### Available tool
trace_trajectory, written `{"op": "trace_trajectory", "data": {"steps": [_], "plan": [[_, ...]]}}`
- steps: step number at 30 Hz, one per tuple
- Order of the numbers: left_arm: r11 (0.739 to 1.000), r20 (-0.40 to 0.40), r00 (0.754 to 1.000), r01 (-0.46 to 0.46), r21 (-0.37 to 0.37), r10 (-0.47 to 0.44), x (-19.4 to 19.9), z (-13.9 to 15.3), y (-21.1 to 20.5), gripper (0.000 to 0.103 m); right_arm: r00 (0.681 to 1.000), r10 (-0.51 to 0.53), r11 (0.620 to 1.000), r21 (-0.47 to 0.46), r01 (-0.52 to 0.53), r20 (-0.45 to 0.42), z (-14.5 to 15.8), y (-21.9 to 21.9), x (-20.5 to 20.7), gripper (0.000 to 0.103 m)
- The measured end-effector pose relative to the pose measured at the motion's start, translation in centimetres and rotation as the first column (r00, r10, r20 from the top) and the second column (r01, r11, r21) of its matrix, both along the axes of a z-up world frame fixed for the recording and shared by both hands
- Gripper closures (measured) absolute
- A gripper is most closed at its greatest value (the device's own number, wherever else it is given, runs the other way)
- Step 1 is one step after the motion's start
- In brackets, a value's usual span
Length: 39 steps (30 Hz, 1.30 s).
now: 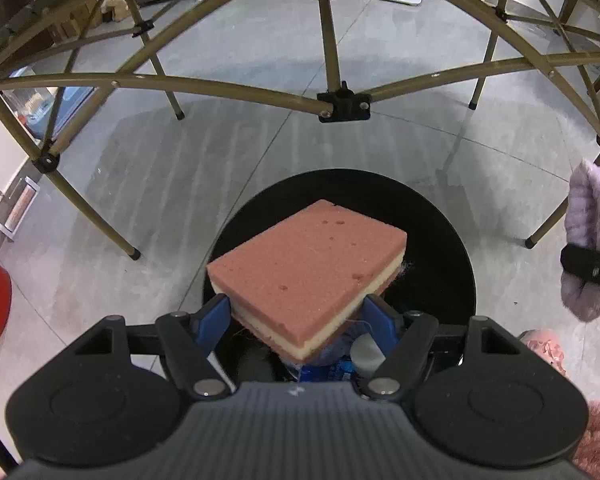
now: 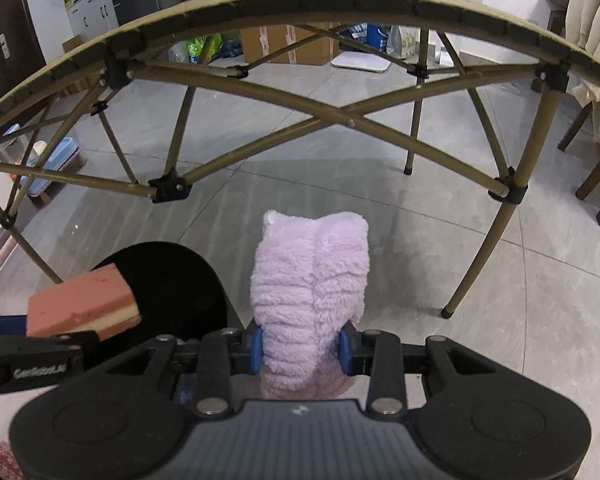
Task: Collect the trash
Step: 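Open the left tool over the bin to drop the pink sponge, then lower the right tool into the bin and open it to drop the lilac cloth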
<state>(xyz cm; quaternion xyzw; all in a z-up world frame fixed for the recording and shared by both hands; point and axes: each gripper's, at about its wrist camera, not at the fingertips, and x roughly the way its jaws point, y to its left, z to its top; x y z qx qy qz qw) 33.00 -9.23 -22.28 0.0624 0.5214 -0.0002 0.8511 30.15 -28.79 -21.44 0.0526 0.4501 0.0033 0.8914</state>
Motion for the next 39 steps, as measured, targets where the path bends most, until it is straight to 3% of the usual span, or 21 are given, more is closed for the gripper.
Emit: {"op": "trace_trajectory", "data": {"steps": [9,13,39], "plan": [[1.000,-0.014,1.000,-0.019,-0.009,0.019,0.3,-0.1,-0.3,0.027,1.000,0.001,1.000,-0.013,-0.002,-0.022,-0.7,0.3,0.0,0.069],[0.999,-0.024,0.999,-0.029,-0.032,0.028,0.4,0.1,-0.1,0.000,1.000,0.003,1.000,-0.020,-0.003,-0.022,-0.7,0.4,0.0,0.069],[0.997,0.034,0.997,-0.067,-0.032,0.068,-0.7,2.5,3.6,0.000,0.998,0.054,0.997,-0.060,-0.055,-0.017,0.2,3.3,0.4,0.069]]}}
